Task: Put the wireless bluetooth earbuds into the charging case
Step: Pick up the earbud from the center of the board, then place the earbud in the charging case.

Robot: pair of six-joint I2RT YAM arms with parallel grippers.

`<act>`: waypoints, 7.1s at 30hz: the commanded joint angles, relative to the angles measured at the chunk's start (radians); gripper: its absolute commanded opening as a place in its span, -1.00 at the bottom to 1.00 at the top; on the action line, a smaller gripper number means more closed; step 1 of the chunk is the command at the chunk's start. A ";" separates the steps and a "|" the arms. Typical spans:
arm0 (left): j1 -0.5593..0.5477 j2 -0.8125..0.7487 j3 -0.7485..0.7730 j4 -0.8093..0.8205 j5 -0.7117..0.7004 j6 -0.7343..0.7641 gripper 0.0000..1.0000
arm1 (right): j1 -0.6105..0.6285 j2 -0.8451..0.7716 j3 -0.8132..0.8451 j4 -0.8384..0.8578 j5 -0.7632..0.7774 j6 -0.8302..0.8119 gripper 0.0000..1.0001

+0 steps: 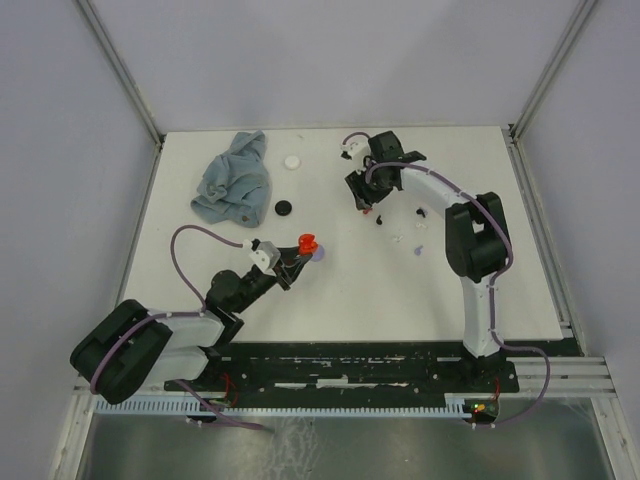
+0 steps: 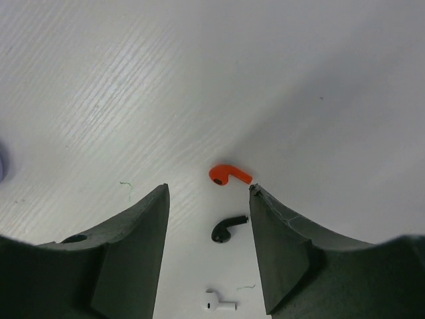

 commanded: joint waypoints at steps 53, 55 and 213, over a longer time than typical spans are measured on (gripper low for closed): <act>0.002 0.009 0.029 0.028 0.062 -0.025 -0.95 | 0.018 0.230 0.242 -0.133 0.132 0.057 -0.15; 0.003 0.009 0.029 0.028 0.064 -0.026 -0.95 | 0.020 0.234 0.248 -0.142 0.130 0.055 -0.19; -0.028 -0.053 0.096 0.197 0.195 -0.143 -0.95 | 0.587 -0.940 -0.616 0.320 0.410 0.382 0.20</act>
